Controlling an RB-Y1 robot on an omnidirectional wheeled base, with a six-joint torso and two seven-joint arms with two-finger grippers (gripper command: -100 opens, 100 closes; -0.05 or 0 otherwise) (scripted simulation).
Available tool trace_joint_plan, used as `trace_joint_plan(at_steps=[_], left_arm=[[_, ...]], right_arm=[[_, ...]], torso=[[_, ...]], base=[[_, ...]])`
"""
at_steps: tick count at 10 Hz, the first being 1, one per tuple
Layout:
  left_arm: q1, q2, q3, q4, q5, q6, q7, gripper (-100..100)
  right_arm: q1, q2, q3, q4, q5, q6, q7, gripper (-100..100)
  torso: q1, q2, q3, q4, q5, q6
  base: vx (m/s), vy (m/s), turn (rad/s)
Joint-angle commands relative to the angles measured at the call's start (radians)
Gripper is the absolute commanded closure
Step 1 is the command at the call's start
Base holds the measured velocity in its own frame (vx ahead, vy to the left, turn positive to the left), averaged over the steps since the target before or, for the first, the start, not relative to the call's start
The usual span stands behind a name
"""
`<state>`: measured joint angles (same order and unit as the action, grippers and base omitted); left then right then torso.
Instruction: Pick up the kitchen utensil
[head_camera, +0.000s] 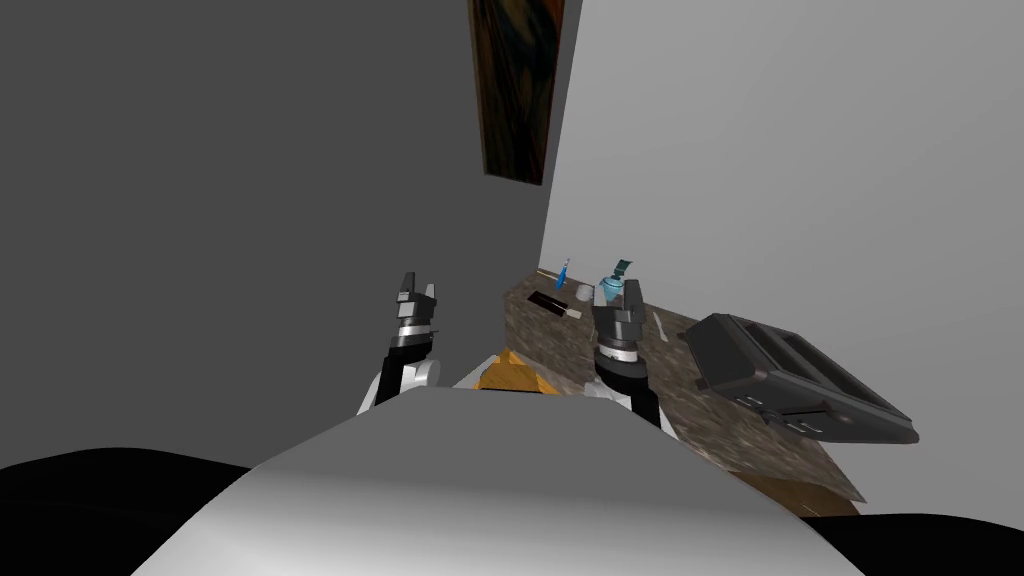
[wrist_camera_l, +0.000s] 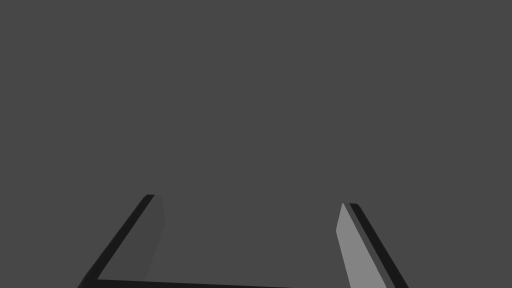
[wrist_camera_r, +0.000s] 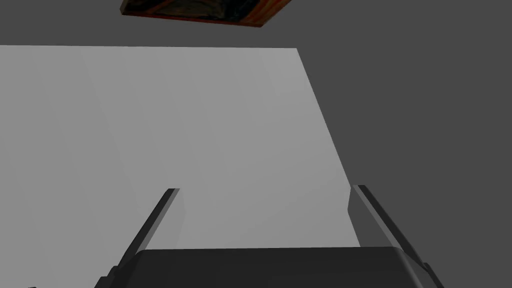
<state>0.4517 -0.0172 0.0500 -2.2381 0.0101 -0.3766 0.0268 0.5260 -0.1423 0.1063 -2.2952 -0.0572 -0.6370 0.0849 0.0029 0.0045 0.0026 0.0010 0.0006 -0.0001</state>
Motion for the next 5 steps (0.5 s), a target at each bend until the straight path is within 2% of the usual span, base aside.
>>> trace_joint_plan(at_steps=[1,2,3,4,5], left_arm=[[0.000,0.000,0.000,0.000,0.000,0.000,0.000,0],[0.000,0.000,0.000,0.000,0.000,0.000,0.000,0],[0.000,0.000,0.000,0.000,0.000,0.000,0.000,0],[0.000,0.000,0.000,0.000,0.000,0.000,0.000,0],[0.000,0.000,0.000,0.000,0.000,0.000,0.000,0]], right_arm=[[0.011,-0.050,0.024,0.048,-0.004,-0.015,-0.015,-100],[0.022,-0.084,0.043,0.085,-0.006,-0.030,-0.026,-100],[0.022,-0.106,0.043,0.086,-0.006,-0.030,-0.026,-100],[0.033,-0.137,0.063,0.128,-0.007,-0.045,-0.037,-100],[0.033,-0.155,0.063,0.128,-0.007,-0.045,-0.037,-100]], torso=[[0.000,0.000,0.000,0.000,0.000,0.000],[0.002,0.001,0.001,0.000,0.000,0.000],[0.004,0.004,0.002,0.001,0.001,0.000],[0.002,0.004,0.002,0.001,0.001,0.000],[0.002,0.003,0.002,0.001,0.001,0.000]], base=[[-0.088,0.080,0.131],[-0.145,0.115,0.144],[-0.116,0.081,0.035],[-0.094,0.076,0.125],[-0.079,0.048,0.050]])
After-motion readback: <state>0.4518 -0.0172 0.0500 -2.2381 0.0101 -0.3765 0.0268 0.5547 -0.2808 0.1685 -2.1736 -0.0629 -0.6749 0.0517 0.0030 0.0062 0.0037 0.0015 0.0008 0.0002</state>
